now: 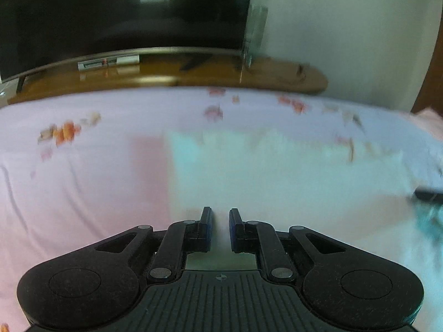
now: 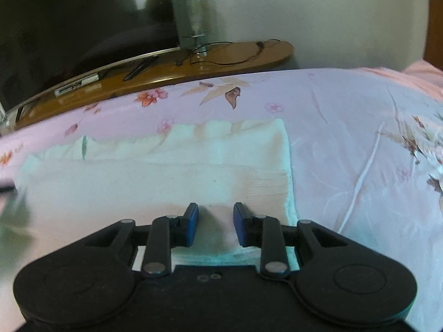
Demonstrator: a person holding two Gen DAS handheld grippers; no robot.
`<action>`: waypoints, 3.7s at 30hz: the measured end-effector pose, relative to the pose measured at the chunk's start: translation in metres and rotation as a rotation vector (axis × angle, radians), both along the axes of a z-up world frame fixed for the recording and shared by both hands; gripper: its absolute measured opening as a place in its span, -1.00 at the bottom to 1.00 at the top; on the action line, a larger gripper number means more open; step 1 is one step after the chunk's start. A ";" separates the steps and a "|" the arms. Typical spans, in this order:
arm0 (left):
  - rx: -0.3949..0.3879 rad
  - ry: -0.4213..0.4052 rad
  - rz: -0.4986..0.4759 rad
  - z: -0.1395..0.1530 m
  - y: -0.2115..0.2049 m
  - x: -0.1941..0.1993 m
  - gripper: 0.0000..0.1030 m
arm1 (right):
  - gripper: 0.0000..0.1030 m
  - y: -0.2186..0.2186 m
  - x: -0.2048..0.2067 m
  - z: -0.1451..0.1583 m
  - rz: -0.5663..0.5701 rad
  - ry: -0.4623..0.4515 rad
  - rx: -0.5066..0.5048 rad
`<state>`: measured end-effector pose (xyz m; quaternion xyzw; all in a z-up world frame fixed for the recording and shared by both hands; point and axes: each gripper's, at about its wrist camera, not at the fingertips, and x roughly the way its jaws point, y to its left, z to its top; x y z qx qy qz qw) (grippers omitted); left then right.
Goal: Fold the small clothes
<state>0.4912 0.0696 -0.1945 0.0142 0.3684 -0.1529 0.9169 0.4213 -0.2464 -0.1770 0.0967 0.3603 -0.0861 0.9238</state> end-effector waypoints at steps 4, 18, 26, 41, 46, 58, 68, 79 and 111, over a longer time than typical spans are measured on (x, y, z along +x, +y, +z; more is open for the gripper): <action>0.005 0.019 0.041 0.009 0.000 -0.008 -0.75 | -0.40 0.000 -0.010 -0.010 0.023 0.068 -0.059; -0.019 0.138 0.019 0.018 0.010 -0.156 -0.73 | -0.34 -0.028 -0.148 0.051 0.038 -0.037 0.009; -0.030 0.178 0.064 0.019 0.017 -0.248 -0.72 | -0.33 -0.018 -0.243 0.034 0.079 0.065 0.054; -0.045 0.120 0.187 0.029 0.054 -0.362 0.72 | -0.31 0.004 -0.347 0.017 0.133 0.166 0.102; -0.099 0.154 0.258 0.015 0.076 -0.380 0.71 | -0.28 0.000 -0.364 0.016 0.119 0.173 0.113; -0.242 0.203 0.321 -0.003 0.080 -0.398 -0.51 | -0.26 -0.009 -0.380 0.002 0.132 0.179 0.216; -0.247 0.228 0.303 -0.004 0.072 -0.396 -0.72 | -0.63 -0.010 -0.371 -0.003 0.176 0.198 0.260; -0.313 0.271 0.263 -0.002 0.076 -0.379 -0.85 | -0.85 0.007 -0.356 0.001 0.215 0.225 0.226; -0.384 -0.069 0.125 0.106 0.022 -0.095 -0.85 | -0.89 -0.047 -0.135 0.110 0.062 -0.208 0.229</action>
